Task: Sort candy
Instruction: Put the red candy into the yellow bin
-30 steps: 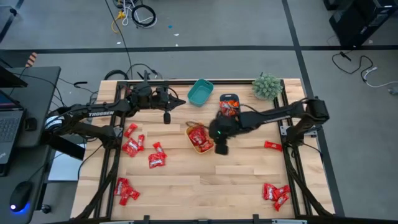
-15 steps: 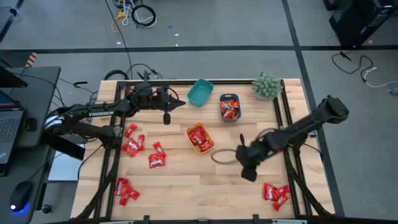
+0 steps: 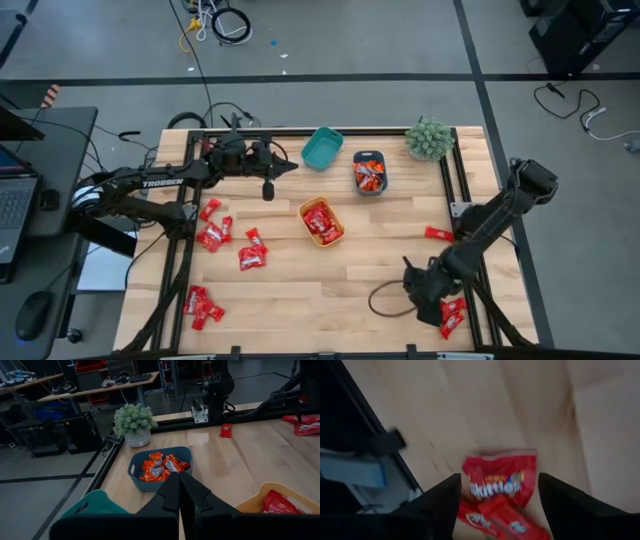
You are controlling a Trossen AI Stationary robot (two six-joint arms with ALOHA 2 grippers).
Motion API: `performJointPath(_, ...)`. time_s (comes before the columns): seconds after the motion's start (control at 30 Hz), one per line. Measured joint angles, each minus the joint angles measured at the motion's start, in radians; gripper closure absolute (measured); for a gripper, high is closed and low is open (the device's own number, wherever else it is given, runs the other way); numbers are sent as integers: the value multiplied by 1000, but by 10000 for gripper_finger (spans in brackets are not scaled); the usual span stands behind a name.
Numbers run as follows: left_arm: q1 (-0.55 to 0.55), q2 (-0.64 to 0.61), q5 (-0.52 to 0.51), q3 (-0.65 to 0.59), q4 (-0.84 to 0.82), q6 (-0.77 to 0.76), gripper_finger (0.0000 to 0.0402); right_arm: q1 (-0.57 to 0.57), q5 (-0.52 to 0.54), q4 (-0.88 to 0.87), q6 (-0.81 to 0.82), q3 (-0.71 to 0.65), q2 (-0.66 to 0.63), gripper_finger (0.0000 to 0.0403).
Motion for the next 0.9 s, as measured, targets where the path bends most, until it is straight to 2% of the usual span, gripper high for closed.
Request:
performJointPath(0.13, 0, 0, -2, 0, -5, 0, 401, 61, -5, 5, 53, 0, 55, 130)
performJointPath(0.3, 0, 0, -7, 0, -15, 0, 401, 91, -4, 94, 63, 0, 135, 118)
performJointPath(0.53, 0, 0, -20, 0, -16, 0, 401, 94, -67, 111, 32, 6, 221, 134)
performJointPath(0.67, 0, 0, -24, 0, -16, 0, 401, 89, -54, 89, -8, 4, 215, 186)
performJointPath(0.77, 0, 0, -24, 0, -16, -3, 401, 62, -16, 55, -49, 0, 199, 252)
performJointPath(0.9, 0, 0, -23, 0, -14, -6, 401, 3, 91, 31, -115, -1, 166, 356)
